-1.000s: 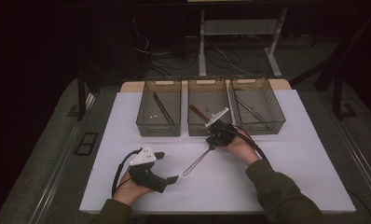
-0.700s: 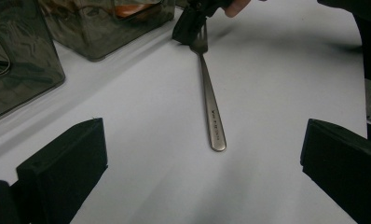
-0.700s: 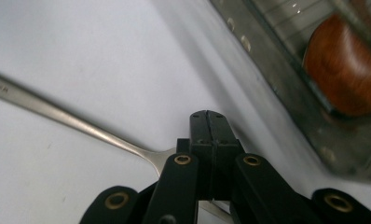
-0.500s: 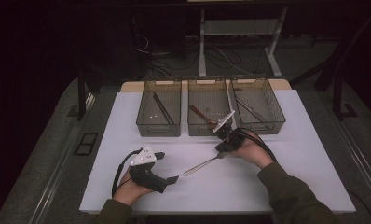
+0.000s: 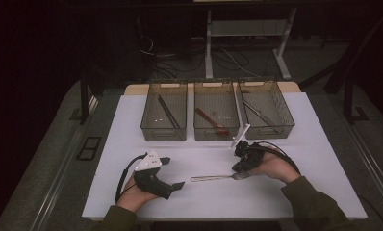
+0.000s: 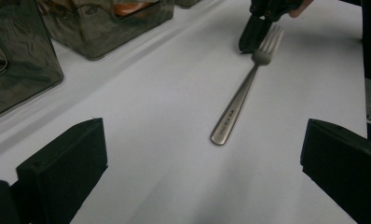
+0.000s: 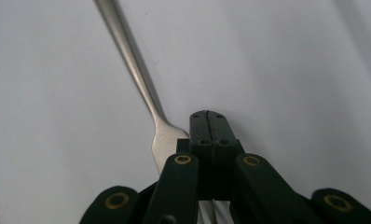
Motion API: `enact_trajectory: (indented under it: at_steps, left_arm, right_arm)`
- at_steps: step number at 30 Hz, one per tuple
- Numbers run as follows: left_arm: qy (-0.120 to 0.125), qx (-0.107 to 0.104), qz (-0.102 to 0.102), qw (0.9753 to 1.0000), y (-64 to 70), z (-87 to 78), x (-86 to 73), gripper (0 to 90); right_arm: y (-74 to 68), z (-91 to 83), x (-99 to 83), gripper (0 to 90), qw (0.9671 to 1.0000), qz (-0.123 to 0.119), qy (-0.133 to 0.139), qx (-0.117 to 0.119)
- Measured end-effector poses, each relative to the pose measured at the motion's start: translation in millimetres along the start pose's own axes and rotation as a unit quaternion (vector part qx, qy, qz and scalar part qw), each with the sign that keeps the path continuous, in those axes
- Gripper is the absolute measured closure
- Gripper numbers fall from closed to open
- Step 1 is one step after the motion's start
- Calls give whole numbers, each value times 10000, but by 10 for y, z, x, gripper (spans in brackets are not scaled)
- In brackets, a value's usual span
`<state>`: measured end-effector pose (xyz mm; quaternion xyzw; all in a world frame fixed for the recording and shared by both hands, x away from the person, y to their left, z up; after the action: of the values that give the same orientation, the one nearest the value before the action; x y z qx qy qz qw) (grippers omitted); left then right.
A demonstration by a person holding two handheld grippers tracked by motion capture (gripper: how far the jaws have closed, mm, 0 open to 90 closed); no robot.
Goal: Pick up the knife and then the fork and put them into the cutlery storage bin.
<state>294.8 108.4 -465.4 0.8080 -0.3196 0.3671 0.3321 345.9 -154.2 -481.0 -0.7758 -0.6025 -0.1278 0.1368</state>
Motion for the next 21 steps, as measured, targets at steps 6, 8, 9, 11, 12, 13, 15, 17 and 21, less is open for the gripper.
enact_trajectory:
  at_steps: [6, 8, 9, 11, 12, 13, 15, 17, 21]
  left_arm:
    - [-13, 3, 6, 10000, -1, -5, -2, 0]
    - [-16, 7, 1, 10000, -7, -4, -2, 0]
    - [-30, 7, 3, 10000, -10, -4, -3, 0]
    - [-14, 2, -9, 10000, -8, 4, -3, 0]
    - [-16, 4, -2, 10000, -7, 5, -3, 0]
    - [-20, 8, 18, 10000, -7, 6, -3, 0]
    - [-23, 5, 22, 10000, -5, 7, -4, 0]
    - [-27, 5, 18, 10000, -3, 8, -6, 0]
    - [-28, 2, 9, 10000, -7, 7, -7, 0]
  right_arm:
    - [-27, -79, 32, 887, 9994, -257, 224, 3]
    - [-58, -140, 77, 828, 9981, -526, 323, -39]
    - [-91, -164, 106, 806, 9973, -637, 365, -9]
    - [-162, -186, 165, 777, 9957, -844, 371, 8]
    - [-198, -184, 190, 773, 9953, -924, 297, 7]
    - [-226, -172, 213, 769, 9946, -1019, 216, -5]
    - [-260, -133, 255, 767, 9929, -1183, 104, 14]
    - [-288, -84, 288, 755, 9911, -1328, -30, 40]
    - [-313, 1, 337, 753, 9876, -1536, -316, 14]
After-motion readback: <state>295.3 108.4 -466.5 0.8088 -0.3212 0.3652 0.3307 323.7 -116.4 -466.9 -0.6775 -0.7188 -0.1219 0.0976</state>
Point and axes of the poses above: each handheld gripper's, and its own axes: z roughly forward along the jaws, x roughly out of its top, y roughly to its right, the point moved 6 cm from there along z, roughly forward along the jaws, and after that the axes turned 12 degrees about -z, right-handed, at the moved point
